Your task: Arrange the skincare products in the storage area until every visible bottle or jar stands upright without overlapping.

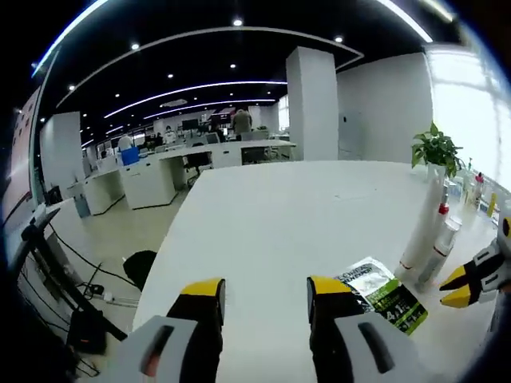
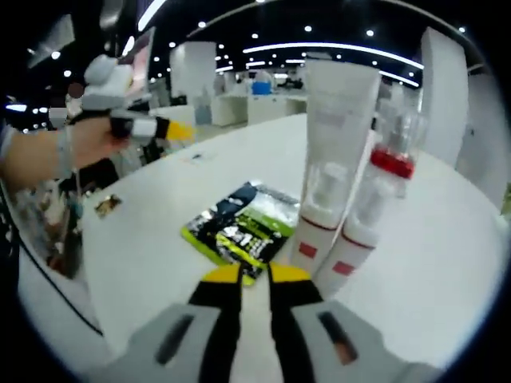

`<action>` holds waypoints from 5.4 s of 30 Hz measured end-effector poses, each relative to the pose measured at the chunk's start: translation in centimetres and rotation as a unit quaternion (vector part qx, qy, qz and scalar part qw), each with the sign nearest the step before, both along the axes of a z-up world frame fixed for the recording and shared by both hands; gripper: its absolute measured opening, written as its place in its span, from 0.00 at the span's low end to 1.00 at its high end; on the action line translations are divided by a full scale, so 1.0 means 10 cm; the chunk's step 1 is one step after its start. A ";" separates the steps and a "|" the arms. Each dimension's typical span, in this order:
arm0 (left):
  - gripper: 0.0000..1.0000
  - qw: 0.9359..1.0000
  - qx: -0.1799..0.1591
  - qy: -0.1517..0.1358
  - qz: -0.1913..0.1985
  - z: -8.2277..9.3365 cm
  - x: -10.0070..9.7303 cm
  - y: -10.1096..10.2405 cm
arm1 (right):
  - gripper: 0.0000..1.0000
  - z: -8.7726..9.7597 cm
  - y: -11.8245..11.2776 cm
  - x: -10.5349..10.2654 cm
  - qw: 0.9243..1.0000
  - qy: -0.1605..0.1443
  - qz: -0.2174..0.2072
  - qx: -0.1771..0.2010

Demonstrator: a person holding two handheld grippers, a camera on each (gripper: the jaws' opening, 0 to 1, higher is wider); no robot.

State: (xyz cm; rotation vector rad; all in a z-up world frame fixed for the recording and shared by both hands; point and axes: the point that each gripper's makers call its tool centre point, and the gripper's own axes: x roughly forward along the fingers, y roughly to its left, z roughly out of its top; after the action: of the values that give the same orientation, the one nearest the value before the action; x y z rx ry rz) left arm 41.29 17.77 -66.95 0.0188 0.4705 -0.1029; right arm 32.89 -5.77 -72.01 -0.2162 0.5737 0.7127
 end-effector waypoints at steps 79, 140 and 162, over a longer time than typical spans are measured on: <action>0.42 0.920 -0.040 0.378 0.101 -0.80 0.39 0.54 | 0.11 -0.02 -0.08 -0.14 0.999 0.024 -0.021 -0.004; 0.42 0.984 -0.075 0.041 -0.156 0.21 -0.92 -1.00 | 0.00 0.94 1.13 0.08 0.947 0.128 0.054 0.291; 0.23 0.924 -0.337 0.057 -0.174 0.13 -1.17 -0.87 | 0.00 1.01 1.03 -0.06 0.929 0.176 0.085 0.313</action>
State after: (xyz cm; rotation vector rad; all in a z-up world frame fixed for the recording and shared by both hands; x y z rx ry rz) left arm 29.57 9.10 -65.60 -0.5853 0.5249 -0.6148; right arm 32.29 4.58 -61.89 0.4733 0.6417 1.0782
